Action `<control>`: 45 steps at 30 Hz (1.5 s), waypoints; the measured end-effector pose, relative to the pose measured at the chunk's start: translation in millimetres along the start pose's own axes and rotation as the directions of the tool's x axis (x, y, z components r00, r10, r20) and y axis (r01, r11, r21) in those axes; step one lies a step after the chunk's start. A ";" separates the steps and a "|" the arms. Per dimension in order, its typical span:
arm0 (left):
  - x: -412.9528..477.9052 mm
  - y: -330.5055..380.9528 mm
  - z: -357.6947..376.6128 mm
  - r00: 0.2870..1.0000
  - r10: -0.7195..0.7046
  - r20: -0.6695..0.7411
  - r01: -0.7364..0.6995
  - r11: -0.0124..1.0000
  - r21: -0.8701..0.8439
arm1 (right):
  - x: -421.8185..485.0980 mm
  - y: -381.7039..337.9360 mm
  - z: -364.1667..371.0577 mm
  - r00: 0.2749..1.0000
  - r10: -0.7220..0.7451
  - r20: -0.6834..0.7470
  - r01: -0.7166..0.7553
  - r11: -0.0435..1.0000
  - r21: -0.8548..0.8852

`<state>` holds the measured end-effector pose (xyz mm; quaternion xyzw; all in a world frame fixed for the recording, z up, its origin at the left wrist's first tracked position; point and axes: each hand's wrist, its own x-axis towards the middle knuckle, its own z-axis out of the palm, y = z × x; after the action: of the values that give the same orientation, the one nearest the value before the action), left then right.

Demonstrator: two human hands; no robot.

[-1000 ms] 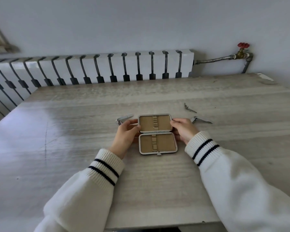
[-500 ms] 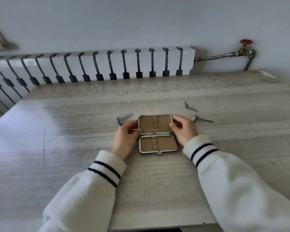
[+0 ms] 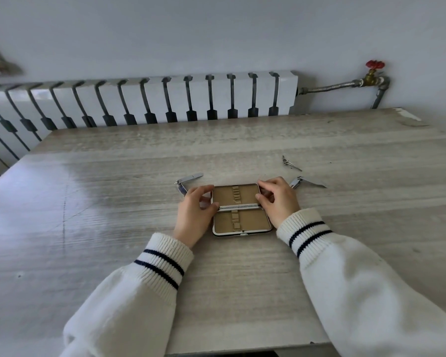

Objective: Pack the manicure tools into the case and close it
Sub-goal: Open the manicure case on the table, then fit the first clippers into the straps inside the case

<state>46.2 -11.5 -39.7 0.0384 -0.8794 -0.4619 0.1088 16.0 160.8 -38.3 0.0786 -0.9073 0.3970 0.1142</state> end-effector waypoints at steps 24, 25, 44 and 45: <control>0.8 -1.4 -1.0 1.000 0.016 0.000 -0.016 0.999 -0.028 | 28.2 53.1 -40.8 0.953 0.143 -0.268 -0.228 0.920 -0.320; 0.6 -1.6 -1.2 1.000 0.013 0.000 -0.013 1.000 -0.027 | 29.0 55.2 -41.1 0.952 0.161 -0.262 -0.245 0.911 -0.332; 0.4 -2.9 -1.5 1.000 0.013 0.003 -0.012 0.999 -0.048 | 26.3 49.9 -38.7 0.965 0.110 -0.238 -0.153 0.974 -0.170; 0.3 -2.9 -1.8 1.000 0.012 0.002 -0.012 0.999 -0.050 | 25.5 48.2 -38.8 0.965 0.083 -0.251 -0.127 0.979 -0.162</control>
<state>46.2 -14.6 -41.0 0.0299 -0.8680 -0.4829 0.1114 -14.2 220.5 -39.7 -0.0292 -0.9210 0.3273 0.2094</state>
